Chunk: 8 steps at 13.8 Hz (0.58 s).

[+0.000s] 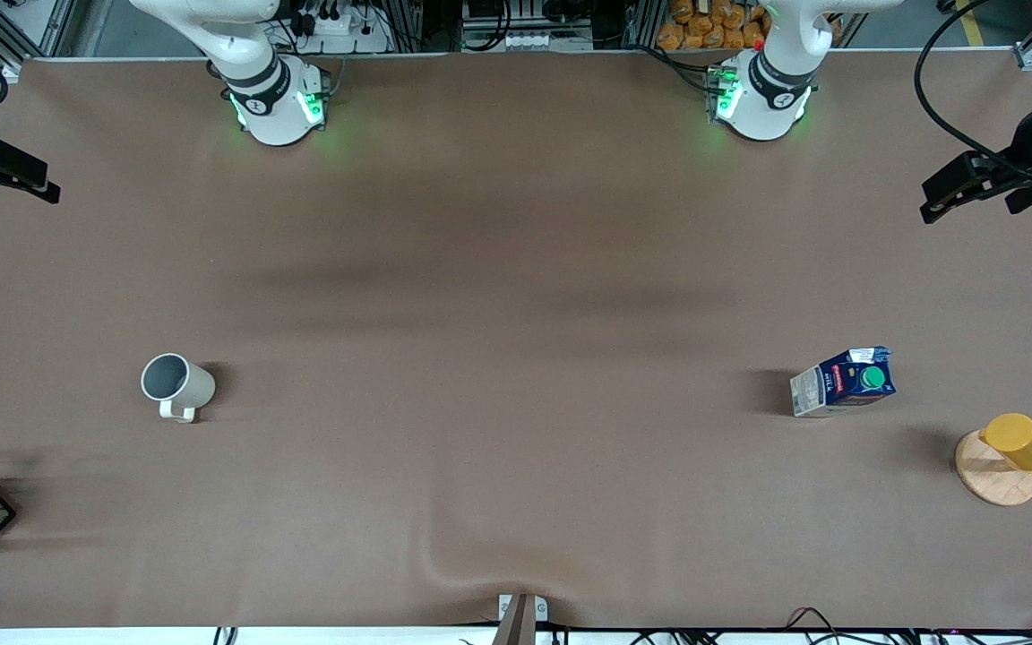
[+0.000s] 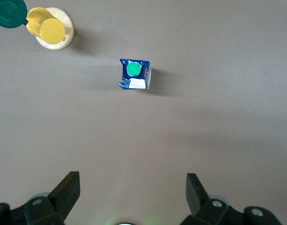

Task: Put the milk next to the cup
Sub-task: 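Reach the left gripper toward the blue milk carton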

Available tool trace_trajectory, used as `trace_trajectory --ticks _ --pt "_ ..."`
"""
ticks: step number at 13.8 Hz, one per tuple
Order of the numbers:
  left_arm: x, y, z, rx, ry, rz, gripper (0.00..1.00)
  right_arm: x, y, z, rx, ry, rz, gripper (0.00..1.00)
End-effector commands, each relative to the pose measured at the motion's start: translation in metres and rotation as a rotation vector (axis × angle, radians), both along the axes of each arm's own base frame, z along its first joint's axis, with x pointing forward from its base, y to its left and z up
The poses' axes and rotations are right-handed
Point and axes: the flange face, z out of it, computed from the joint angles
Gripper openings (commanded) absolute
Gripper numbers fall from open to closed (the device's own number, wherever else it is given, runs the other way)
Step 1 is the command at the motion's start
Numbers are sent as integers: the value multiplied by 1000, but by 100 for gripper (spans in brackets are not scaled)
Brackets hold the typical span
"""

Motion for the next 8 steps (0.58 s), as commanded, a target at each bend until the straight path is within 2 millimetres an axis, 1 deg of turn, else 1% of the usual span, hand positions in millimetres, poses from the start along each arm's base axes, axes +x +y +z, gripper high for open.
trace_trajectory --ticks 1,2,4,5,7,8 --pt "0 3 5 20 4 -18 100 -7 5 3 -4 7 7 100" --pt "4 5 -1 18 15 -17 100 -8 5 3 -4 11 7 100" --pt "18 4 -22 20 50 -10 100 -8 5 4 -4 11 7 100" --pt "29 7 -40 17 67 0 100 -8 5 4 -4 10 7 100" --pt "54 25 -73 3 68 29 100 -8 5 4 -4 8 4 100" --pt "66 26 -89 7 59 28 100 -7 5 2 -1 13 6 100"
